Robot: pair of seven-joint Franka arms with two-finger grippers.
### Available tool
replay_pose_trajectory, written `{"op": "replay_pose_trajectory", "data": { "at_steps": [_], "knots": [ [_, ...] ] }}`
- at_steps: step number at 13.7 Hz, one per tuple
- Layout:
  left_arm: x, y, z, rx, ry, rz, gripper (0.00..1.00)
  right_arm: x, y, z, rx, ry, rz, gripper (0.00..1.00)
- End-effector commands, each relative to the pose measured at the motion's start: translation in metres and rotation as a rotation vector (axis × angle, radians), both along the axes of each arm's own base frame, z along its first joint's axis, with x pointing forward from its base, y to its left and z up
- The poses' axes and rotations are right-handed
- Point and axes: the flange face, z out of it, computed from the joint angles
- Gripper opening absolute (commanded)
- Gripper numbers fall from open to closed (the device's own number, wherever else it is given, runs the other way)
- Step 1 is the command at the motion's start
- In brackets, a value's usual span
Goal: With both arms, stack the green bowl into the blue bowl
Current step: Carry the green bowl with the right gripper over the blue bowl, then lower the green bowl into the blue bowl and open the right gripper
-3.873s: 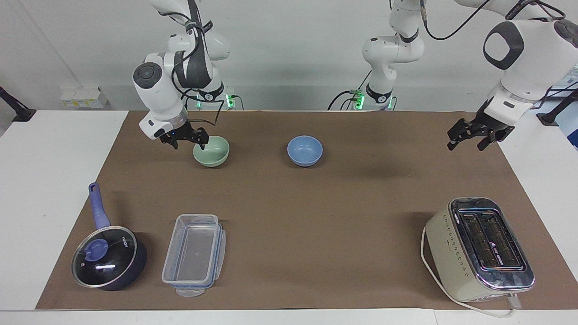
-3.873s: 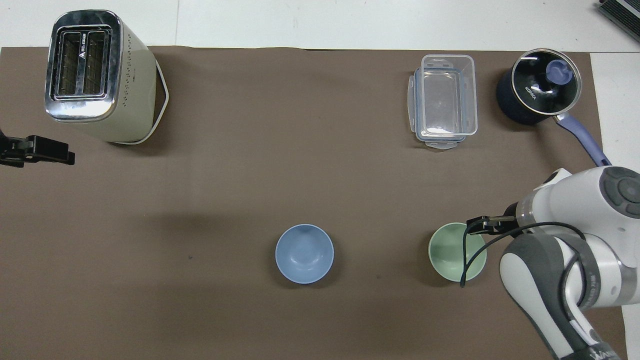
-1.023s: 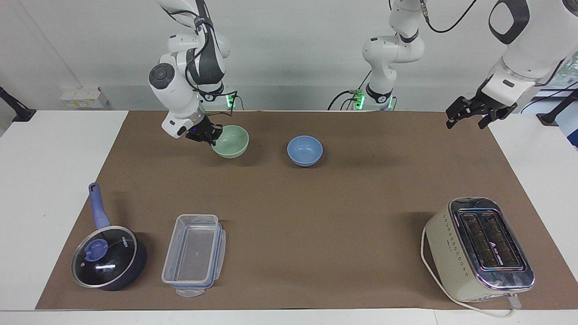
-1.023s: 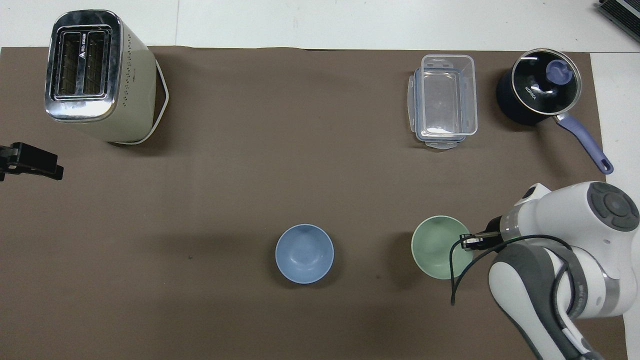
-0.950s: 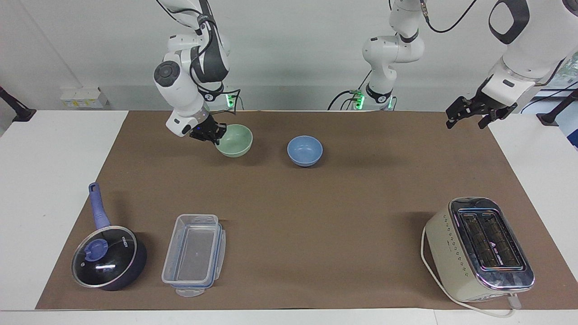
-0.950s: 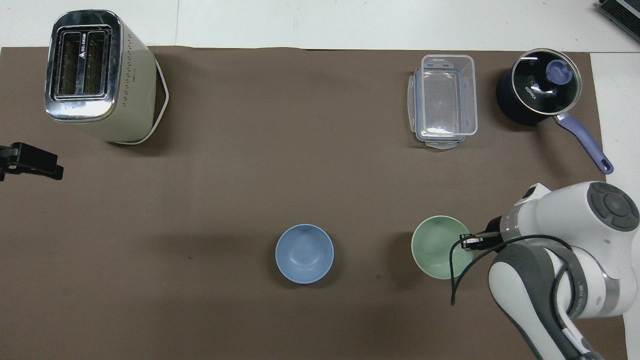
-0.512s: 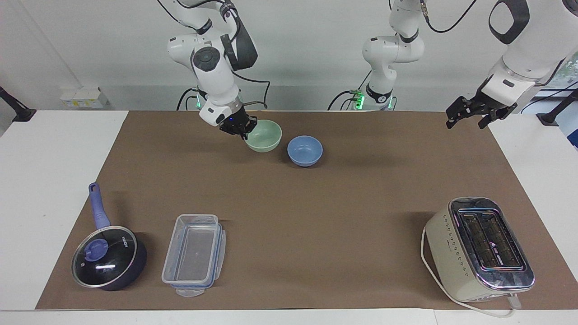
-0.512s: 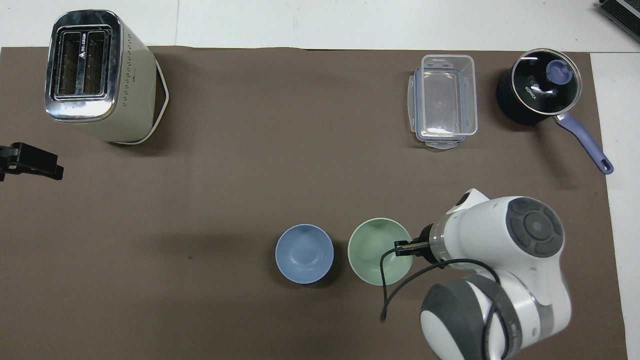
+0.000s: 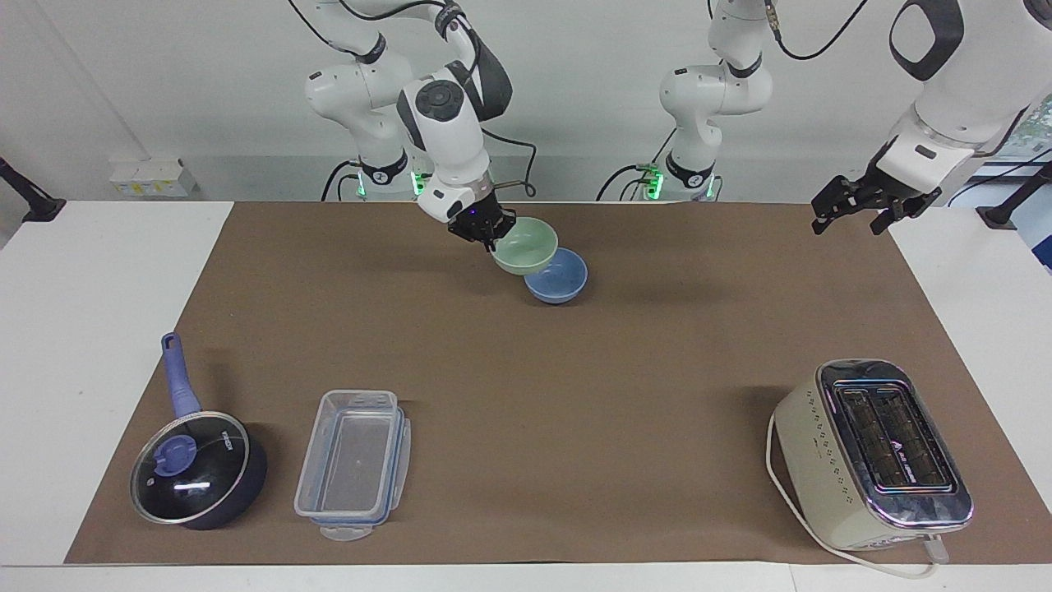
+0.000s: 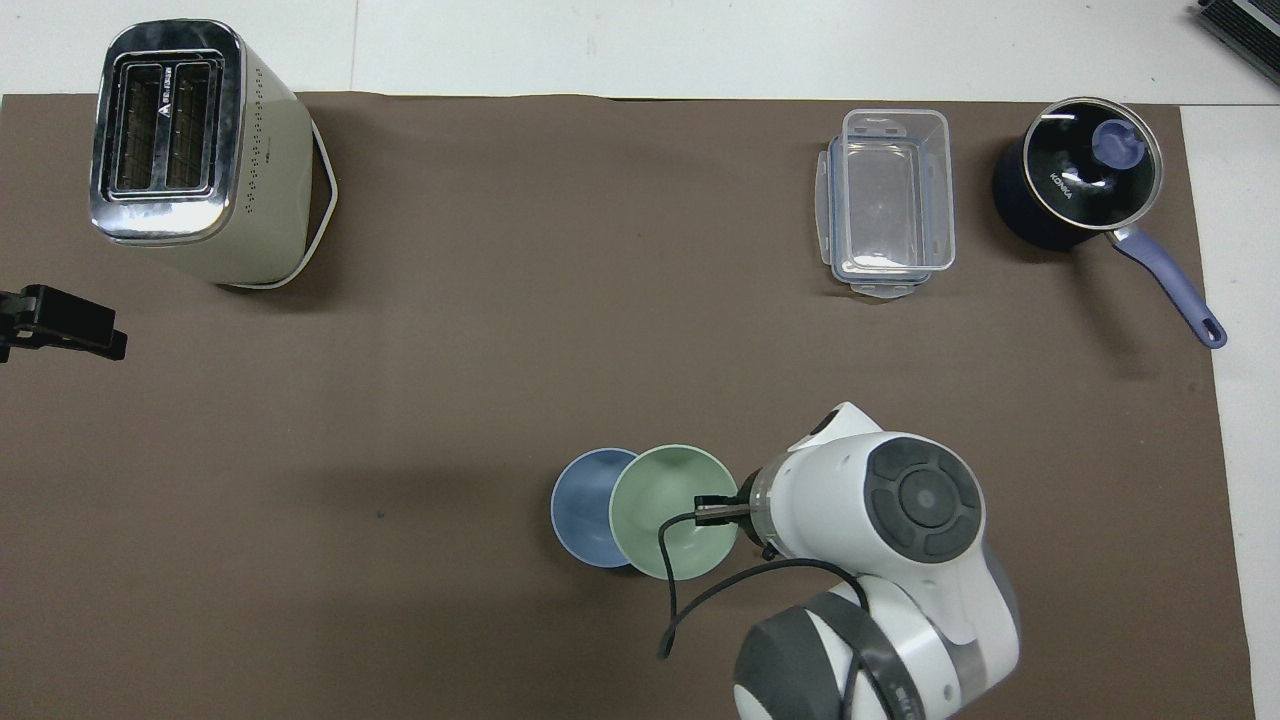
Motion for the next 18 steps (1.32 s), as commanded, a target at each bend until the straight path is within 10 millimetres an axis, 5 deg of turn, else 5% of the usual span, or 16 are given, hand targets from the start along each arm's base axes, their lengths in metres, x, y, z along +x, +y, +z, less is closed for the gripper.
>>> {"op": "replay_pose_trajectory", "data": {
  "at_steps": [1, 8, 18],
  "knots": [
    [-0.001, 0.001, 0.004, 0.013, 0.011, 0.011, 1.00, 0.016, 0.018, -0.006, 0.021, 0.018, -0.039, 0.00],
    [-0.001, 0.001, 0.004, 0.013, 0.011, 0.011, 1.00, 0.004, 0.045, -0.036, 0.018, 0.080, -0.040, 0.00],
    [-0.001, 0.001, 0.004, 0.013, 0.011, 0.011, 1.00, 0.004, 0.047, -0.055, 0.015, 0.076, -0.056, 0.00]
  ]
}}
